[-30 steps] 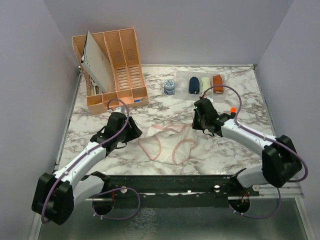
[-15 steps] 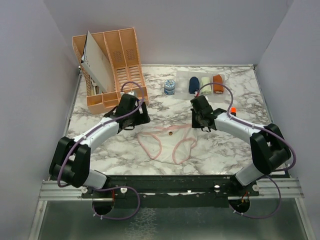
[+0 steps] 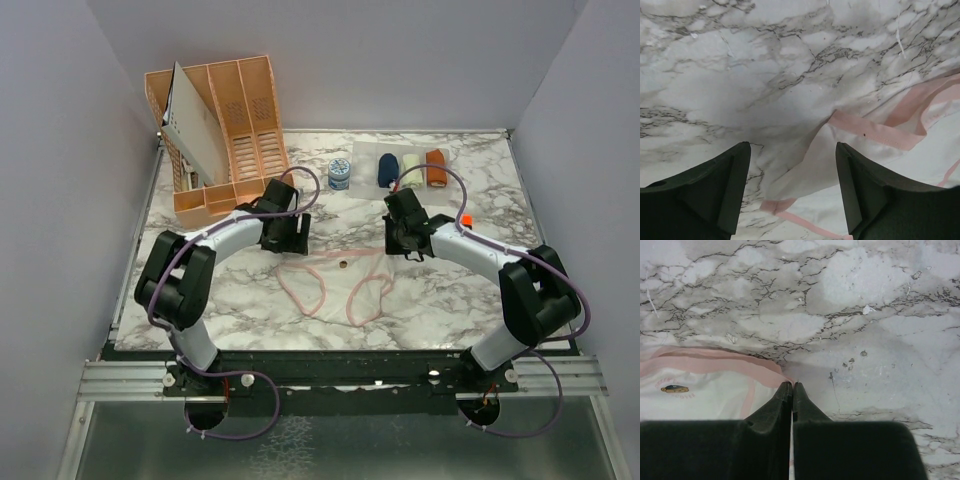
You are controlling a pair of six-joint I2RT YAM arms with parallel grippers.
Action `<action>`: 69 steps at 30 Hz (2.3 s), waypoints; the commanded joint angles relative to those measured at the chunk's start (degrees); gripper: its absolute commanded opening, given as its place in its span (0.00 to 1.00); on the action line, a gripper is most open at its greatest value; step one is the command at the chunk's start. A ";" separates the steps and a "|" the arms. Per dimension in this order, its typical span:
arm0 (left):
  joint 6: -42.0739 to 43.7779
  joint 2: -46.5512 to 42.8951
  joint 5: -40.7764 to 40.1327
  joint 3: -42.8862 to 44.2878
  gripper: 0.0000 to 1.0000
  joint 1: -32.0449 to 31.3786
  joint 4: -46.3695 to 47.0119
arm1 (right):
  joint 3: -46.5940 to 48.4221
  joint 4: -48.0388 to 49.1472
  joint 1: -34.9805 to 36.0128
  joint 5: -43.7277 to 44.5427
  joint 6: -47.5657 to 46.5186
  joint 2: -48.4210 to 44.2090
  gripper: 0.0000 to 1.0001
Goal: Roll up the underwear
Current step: Flatten out the underwear at the center of the board.
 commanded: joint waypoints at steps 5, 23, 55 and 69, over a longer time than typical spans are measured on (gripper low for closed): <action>2.78 4.25 -2.99 2.66 0.71 -4.47 -3.09 | 1.63 -0.86 -0.29 -2.63 -0.97 0.97 0.05; -0.38 3.56 -12.22 3.15 0.14 -7.46 0.26 | 1.80 -0.96 -0.29 -5.25 -1.64 0.67 0.04; -1.92 5.01 -5.65 0.82 0.65 -7.72 10.27 | -0.30 -3.29 -0.29 5.99 -2.05 -3.95 0.00; -8.79 1.68 -4.07 -9.34 0.00 -13.22 9.87 | 0.19 -1.83 -0.29 0.08 -3.38 -3.99 0.01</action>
